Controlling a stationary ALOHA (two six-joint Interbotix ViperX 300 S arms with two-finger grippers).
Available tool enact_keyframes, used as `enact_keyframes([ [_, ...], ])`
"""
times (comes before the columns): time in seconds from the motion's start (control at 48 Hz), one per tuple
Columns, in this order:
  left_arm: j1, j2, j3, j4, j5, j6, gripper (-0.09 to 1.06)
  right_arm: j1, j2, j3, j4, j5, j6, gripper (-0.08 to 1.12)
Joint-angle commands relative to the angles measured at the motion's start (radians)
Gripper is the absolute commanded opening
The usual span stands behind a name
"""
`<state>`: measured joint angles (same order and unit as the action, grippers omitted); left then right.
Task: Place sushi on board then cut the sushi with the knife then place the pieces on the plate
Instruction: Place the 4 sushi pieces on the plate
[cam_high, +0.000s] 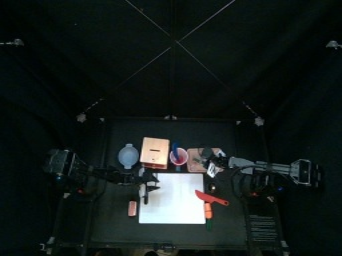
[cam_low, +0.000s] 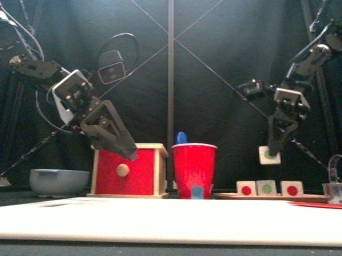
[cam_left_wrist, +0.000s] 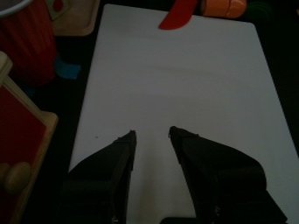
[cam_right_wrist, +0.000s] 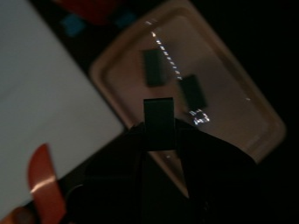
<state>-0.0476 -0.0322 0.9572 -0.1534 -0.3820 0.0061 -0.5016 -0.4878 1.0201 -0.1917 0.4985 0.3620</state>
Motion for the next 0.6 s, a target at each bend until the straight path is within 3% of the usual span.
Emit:
enact_keyframes([
  [0.021,0.006,-0.005,-0.015,0.003,-0.002,0.002,0.77,-0.064,-0.006,0.015,-0.032,-0.009,0.003,0.54],
  [0.229,0.009,-0.005,-0.020,0.002,0.008,-0.002,0.77,-0.120,0.025,0.040,-0.063,-0.067,0.009,0.56],
  [0.604,0.009,-0.005,-0.031,0.000,0.009,-0.002,0.77,-0.135,0.100,0.032,-0.067,-0.091,0.009,0.72],
])
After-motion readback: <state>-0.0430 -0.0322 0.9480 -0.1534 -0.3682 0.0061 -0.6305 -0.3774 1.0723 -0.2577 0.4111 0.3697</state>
